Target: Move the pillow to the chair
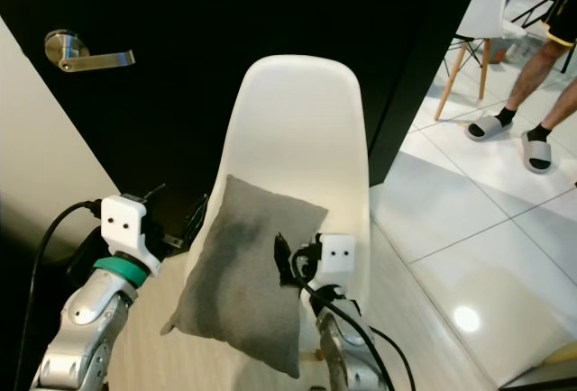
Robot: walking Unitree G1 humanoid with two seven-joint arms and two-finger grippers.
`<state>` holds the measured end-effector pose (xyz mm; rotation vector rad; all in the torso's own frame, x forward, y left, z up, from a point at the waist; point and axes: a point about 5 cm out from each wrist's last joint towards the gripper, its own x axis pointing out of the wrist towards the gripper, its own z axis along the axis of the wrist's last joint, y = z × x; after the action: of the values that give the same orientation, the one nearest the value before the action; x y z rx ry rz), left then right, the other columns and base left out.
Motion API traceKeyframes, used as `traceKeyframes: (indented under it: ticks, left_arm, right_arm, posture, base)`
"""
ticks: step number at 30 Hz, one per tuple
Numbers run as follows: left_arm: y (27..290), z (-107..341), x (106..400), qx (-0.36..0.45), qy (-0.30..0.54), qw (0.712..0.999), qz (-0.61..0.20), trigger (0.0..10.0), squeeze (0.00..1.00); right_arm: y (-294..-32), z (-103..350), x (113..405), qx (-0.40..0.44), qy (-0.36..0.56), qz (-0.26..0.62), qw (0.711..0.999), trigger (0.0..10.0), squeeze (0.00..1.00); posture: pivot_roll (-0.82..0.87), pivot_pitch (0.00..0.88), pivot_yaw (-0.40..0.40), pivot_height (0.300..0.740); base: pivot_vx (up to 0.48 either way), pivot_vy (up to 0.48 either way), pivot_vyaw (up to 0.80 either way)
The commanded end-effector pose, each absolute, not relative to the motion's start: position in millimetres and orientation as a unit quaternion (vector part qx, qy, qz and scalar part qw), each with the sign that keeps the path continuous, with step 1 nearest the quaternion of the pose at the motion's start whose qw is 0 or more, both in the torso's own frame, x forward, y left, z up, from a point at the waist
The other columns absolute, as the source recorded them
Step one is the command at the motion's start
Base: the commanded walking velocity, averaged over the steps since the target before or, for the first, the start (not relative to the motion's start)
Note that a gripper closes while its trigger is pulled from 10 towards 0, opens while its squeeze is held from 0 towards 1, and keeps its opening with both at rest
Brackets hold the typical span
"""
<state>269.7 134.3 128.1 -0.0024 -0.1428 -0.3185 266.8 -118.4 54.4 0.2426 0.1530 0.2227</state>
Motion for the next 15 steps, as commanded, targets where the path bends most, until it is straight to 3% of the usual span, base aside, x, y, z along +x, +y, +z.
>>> traceKeyframes:
  ticks: [1, 4, 15]
  left_arm:
    - [134.1, 124.6, 266.3, 0.01, -0.069, 0.984, -0.164, 10.0, 0.0]
    - [134.0, 124.4, 266.2, 0.007, -0.068, 0.984, -0.163, 10.0, 0.0]
    - [137.4, 122.2, 267.7, -0.011, -0.058, 0.987, -0.152, 10.0, 0.0]
  right_arm:
    - [-117.5, 49.4, 265.4, 0.124, 0.09, 0.107, 0.982, 10.0, 0.0]
    - [-117.6, 49.4, 265.4, 0.124, 0.09, 0.107, 0.982, 10.0, 0.0]
    - [-118.3, 49.0, 265.3, 0.124, 0.091, 0.105, 0.982, 10.0, 0.0]
  posture:
    - [0.02, 0.028, 0.078, 0.74]
    - [0.02, 0.028, 0.077, 0.74]
    - [0.02, 0.03, 0.078, 0.74]
  base:
    - [0.0, -0.48, 0.0]
    - [0.0, -0.48, 0.0]
    - [0.0, 0.0, 0.0]
